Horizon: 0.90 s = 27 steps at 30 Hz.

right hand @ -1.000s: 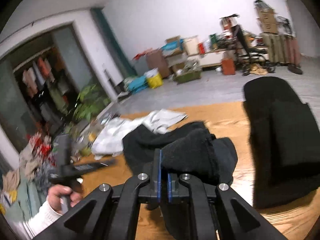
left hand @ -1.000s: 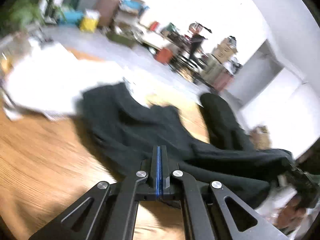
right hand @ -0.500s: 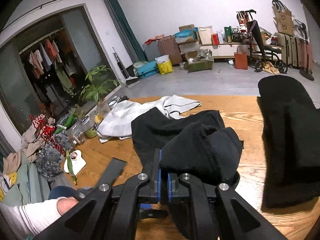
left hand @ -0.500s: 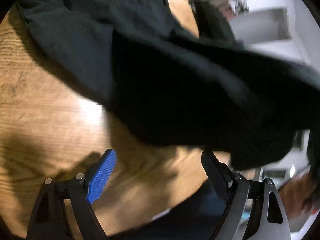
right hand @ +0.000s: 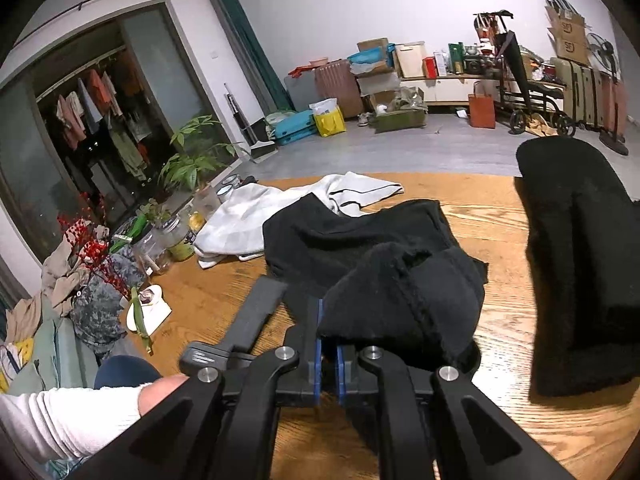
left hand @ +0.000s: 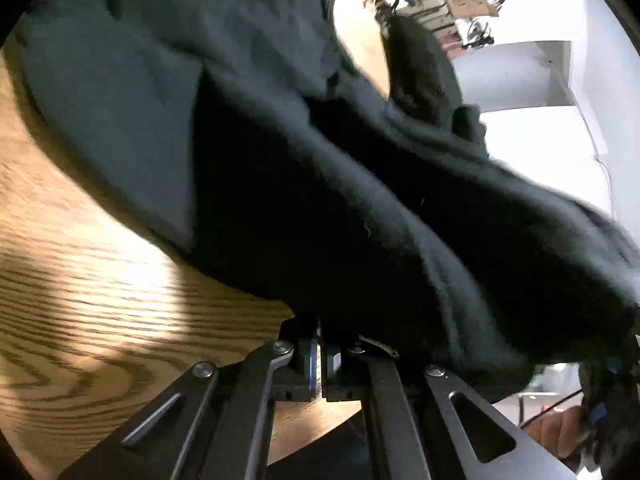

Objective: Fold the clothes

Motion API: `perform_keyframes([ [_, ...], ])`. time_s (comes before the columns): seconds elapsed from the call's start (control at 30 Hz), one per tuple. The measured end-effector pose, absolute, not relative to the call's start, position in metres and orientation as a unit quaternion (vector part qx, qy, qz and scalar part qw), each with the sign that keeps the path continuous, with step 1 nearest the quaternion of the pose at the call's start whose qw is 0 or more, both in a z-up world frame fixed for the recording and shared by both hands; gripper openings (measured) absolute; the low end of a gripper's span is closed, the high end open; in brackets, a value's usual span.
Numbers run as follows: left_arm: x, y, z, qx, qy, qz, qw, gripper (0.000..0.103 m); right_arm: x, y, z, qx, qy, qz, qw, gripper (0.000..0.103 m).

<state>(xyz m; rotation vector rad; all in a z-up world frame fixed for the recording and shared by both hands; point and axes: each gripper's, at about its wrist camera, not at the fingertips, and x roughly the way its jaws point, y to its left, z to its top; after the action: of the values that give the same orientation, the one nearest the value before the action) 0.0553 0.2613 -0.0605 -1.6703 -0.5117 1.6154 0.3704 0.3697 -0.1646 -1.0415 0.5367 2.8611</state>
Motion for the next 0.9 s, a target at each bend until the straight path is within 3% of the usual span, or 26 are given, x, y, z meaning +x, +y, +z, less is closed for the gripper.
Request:
perform_keyframes([
  [0.23, 0.005, 0.152, 0.028, -0.54, -0.266, 0.733, 0.317, 0.0, 0.396, 0.41, -0.143, -0.296, 0.194, 0.932, 0.082, 0.007],
  [0.47, -0.006, 0.054, 0.119, -0.391, -0.256, 0.858, 0.212, 0.0, 0.428, 0.435, -0.104, -0.175, 0.193, 0.955, 0.141, 0.005],
  [0.6, -0.01, 0.041, 0.131, -0.372, -0.249, 0.876, 0.178, 0.0, 0.428, 0.422, -0.075, -0.131, 0.148, 0.971, 0.133, 0.005],
  [0.73, -0.046, 0.049, 0.091, -0.418, -0.233, 0.87, 0.117, 0.0, 0.393, 0.453, -0.092, -0.199, 0.183, 0.944, 0.189, 0.005],
  [0.77, -0.058, 0.051, 0.074, -0.442, -0.224, 0.863, 0.099, 0.0, 0.382, 0.465, -0.112, -0.236, 0.2, 0.929, 0.202, 0.019],
  [0.8, -0.069, 0.053, 0.053, -0.473, -0.217, 0.85, 0.086, 0.0, 0.371, 0.477, -0.132, -0.273, 0.217, 0.912, 0.215, 0.049],
  [0.9, -0.077, 0.055, 0.006, -0.552, -0.204, 0.805, 0.071, 0.0, 0.339, 0.512, -0.191, -0.379, 0.265, 0.851, 0.25, 0.064],
])
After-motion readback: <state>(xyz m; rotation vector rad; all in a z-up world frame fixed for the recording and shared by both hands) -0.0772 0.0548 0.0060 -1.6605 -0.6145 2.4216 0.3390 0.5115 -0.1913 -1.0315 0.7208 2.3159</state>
